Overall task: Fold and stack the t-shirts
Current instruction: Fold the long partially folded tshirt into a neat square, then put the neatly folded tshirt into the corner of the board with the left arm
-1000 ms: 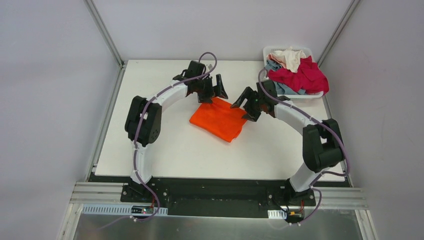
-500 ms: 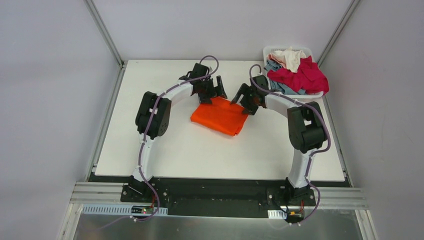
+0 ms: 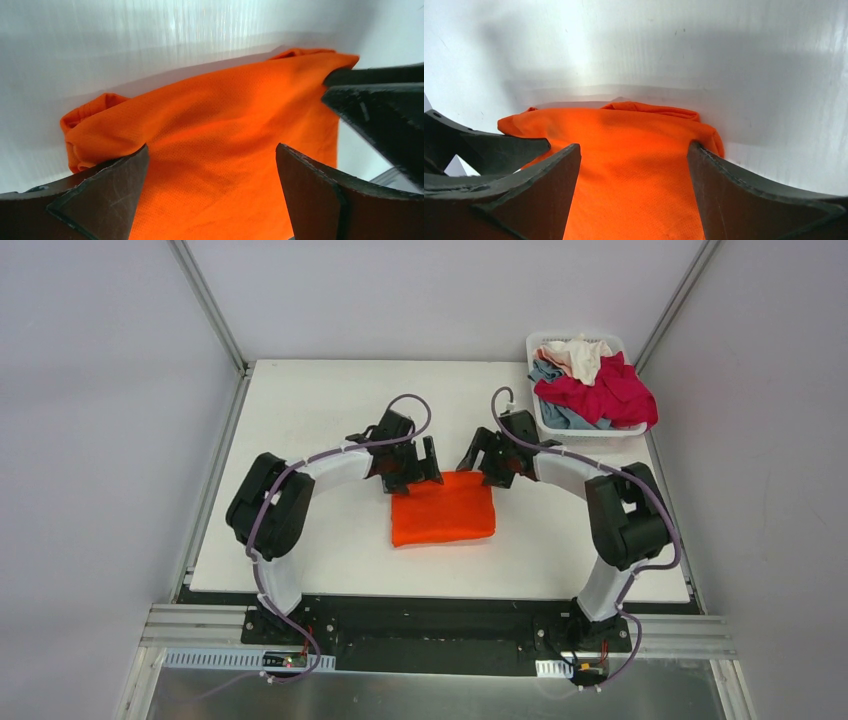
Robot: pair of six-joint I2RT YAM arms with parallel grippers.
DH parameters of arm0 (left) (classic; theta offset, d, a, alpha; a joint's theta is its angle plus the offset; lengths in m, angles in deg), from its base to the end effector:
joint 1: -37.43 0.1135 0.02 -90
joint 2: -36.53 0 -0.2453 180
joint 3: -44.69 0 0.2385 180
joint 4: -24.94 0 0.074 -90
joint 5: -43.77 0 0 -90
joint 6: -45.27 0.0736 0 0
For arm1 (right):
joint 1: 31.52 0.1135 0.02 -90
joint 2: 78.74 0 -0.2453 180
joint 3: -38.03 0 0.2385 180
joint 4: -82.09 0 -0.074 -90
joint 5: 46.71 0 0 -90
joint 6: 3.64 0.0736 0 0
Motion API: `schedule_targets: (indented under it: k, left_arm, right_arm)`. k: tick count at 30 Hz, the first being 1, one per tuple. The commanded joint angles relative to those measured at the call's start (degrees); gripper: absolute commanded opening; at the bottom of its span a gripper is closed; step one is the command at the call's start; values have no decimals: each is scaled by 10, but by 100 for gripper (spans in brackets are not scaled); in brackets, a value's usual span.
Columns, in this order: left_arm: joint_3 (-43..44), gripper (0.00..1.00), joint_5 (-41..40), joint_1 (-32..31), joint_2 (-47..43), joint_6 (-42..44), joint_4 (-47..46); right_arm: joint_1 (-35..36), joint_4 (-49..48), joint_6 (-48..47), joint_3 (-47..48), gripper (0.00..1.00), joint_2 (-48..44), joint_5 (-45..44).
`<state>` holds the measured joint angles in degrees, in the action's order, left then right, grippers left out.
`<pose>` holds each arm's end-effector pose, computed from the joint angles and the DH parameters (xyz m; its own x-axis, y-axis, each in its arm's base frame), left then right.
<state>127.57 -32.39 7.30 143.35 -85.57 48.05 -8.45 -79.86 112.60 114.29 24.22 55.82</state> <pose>0.3441 -0.2201 0.1451 -0.8898 -0.2177 -0.4010 0.0614 0.8137 -0.5780 0.3541 0.1682 0.1427 -0.8128 0.1229 -0.5695 -0.1839 0.8734 0.4510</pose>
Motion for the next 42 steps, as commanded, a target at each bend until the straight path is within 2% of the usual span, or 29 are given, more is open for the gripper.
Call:
schedule_targets:
  k: [1,5,8,11,14,17,22,30,42]
  left_arm:
    - [-16,99,-96,-11,-47,4,73]
    - [1,99,-108,-19,-117,14,89]
    - [-21,99,-106,-40,-171,21,92]
    - [-57,99,-51,-68,-206,16,89]
    - [-99,99,-13,-99,-222,7,68]
    - [-140,99,26,-118,-221,-2,27]
    - [-198,99,3,-120,-209,-22,-17]
    - [-231,99,-25,-120,-190,-32,-24]
    - [-304,99,-47,-110,-210,-68,-6]
  right_arm:
    - [-3,38,-38,0,82,-59,-32]
    - [-2,81,-37,24,86,-125,-51]
    - [5,112,-18,5,89,-189,-44]
    - [13,95,38,-63,89,-255,30]
    - [25,23,110,-148,89,-308,125]
    - [49,-30,160,-202,89,-331,167]
    - [68,-90,179,-250,89,-314,193]
    - [50,-96,185,-294,87,-236,130]
    - [13,-91,163,-358,86,-209,92]
